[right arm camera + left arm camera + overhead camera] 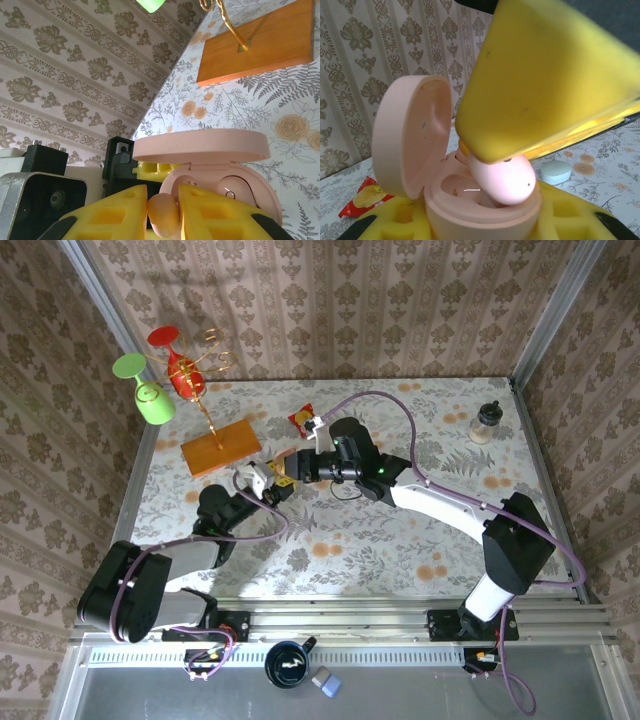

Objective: Insert wireless bluetooth earbuds into charging case

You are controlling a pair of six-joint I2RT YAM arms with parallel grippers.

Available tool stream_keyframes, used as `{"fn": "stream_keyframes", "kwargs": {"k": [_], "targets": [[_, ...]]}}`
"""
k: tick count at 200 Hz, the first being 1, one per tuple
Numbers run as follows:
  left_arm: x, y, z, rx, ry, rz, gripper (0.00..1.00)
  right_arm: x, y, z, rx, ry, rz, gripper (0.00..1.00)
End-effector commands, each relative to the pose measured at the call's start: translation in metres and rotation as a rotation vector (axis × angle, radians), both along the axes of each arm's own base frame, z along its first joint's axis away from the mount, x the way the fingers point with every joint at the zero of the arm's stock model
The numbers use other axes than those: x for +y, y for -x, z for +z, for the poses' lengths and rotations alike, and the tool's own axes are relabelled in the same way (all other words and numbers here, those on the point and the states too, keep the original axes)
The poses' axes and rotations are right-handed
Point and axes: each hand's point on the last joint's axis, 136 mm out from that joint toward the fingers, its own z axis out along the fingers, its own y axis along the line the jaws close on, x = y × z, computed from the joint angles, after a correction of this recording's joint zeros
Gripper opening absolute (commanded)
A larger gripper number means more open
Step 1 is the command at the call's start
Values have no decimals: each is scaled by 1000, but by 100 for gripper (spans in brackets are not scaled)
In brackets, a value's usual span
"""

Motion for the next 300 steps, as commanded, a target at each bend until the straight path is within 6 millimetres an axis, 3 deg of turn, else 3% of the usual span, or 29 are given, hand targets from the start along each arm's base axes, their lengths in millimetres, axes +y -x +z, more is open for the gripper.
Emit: {"fn": "stream_keyframes", "kwargs": {"k": [1, 60, 106, 173, 232, 262, 300], "targets": [[0, 7, 37, -143, 48, -11, 26, -5, -6, -33, 73, 109, -58, 28], [1, 10, 40, -151, 51, -10, 26, -8, -9, -28, 56, 134, -73, 33], [3, 7, 36, -141, 46, 1, 26, -14, -7, -5, -10, 105, -78, 37], [11, 7, 27, -137, 26, 6, 26, -21, 16, 36, -120, 3, -24, 43], [11, 17, 8, -136, -46, -17, 26, -34, 21, 48, -186, 31, -50, 44], [11, 19, 3, -143, -72, -18, 26, -28, 15, 49, -186, 71, -36, 44], [12, 20, -3, -139, -114, -20, 26, -6, 2, 47, -165, 84, 6, 45]]}}
